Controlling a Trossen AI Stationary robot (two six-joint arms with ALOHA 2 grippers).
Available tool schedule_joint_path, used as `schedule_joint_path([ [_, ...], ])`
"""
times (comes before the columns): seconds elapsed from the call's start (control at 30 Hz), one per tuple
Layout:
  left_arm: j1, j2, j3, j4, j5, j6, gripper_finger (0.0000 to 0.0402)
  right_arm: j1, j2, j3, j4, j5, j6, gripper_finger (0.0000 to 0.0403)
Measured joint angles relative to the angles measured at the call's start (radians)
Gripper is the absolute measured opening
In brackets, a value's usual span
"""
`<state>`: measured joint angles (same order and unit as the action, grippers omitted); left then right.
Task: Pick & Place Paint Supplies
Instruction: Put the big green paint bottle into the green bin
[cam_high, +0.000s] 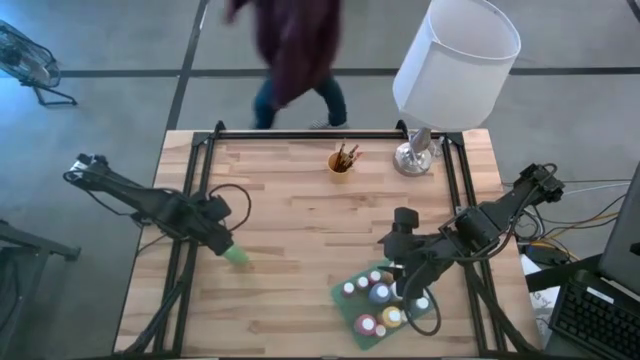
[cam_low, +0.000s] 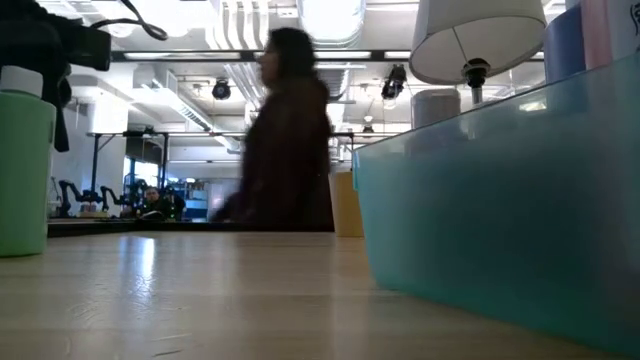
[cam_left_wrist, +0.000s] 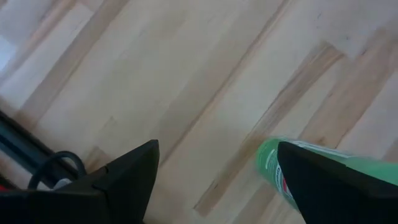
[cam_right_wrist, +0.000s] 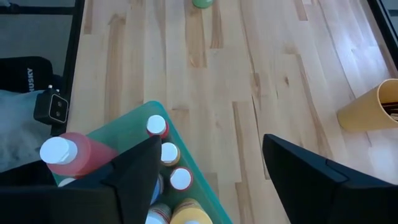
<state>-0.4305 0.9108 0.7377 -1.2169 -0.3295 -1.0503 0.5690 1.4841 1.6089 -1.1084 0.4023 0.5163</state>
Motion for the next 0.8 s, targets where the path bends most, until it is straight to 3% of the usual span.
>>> schedule_joint_path([
  [0.4, 0.000, -0.001, -0.036, 0.044, 0.037, -0.012, 0.0329, 0.000, 0.000, 0.000, 0.000, 0.000, 0.006, 0.0290],
  [0.6, 0.000, -0.001, -0.036, 0.042, 0.046, 0.001, 0.0329, -0.001, 0.000, 0.000, 0.000, 0.000, 0.007, 0.0273],
  [0.8, -0.004, -0.001, -0.035, 0.044, 0.086, 0.112, 0.0329, -0.001, 0.000, 0.001, 0.000, 0.000, 0.004, 0.0253],
])
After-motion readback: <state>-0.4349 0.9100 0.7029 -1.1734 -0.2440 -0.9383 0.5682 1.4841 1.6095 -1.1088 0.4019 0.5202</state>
